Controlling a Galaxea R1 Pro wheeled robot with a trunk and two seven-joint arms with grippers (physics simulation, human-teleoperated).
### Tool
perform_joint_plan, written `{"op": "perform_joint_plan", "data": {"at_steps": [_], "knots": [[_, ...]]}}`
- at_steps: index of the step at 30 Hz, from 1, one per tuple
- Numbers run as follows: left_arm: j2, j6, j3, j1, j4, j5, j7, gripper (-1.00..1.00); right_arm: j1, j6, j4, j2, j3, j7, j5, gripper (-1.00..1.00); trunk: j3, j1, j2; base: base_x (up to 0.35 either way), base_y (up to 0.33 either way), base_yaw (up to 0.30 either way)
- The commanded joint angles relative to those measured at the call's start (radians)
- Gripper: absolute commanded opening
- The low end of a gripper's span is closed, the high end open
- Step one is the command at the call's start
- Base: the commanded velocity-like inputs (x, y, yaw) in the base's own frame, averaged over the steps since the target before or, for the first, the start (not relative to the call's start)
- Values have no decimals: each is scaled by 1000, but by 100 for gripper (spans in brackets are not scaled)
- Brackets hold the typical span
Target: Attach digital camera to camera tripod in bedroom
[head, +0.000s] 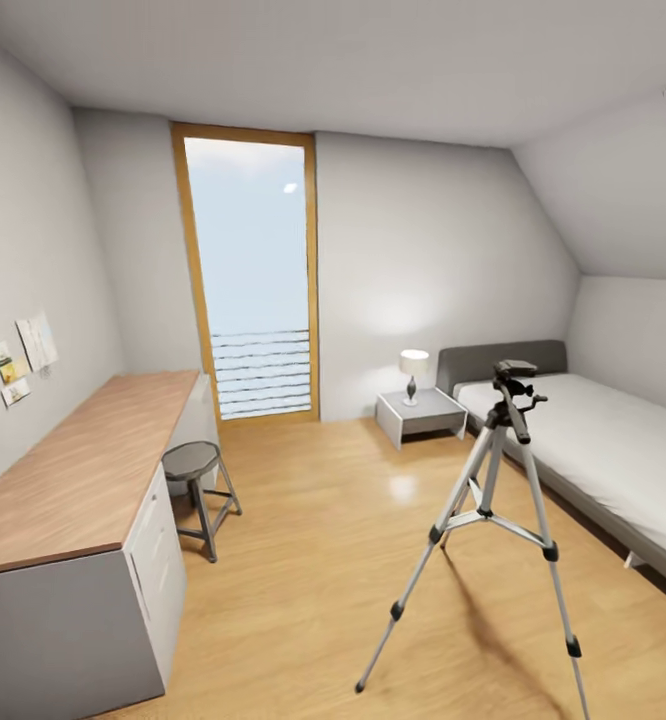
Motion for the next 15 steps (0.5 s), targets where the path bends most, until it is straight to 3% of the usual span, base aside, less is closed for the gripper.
{"op": "perform_joint_plan", "data": {"at_steps": [1,11,15], "knots": [[0,-1,-9,0,-1,5,4,-100,-1,-5,3,0,7,-1,-4,100,0,0,-1,0,0,294],[0,-1,-9,0,-1,5,4,-100,-1,-4,2,-2,6,0,-8,100,5,0,-1,0,0,281],[0,-1,-9,0,-1,6,4,-100,-1,-1,2,-7,11,-1,-3,100,5,0,-1,0,0,6]]}}
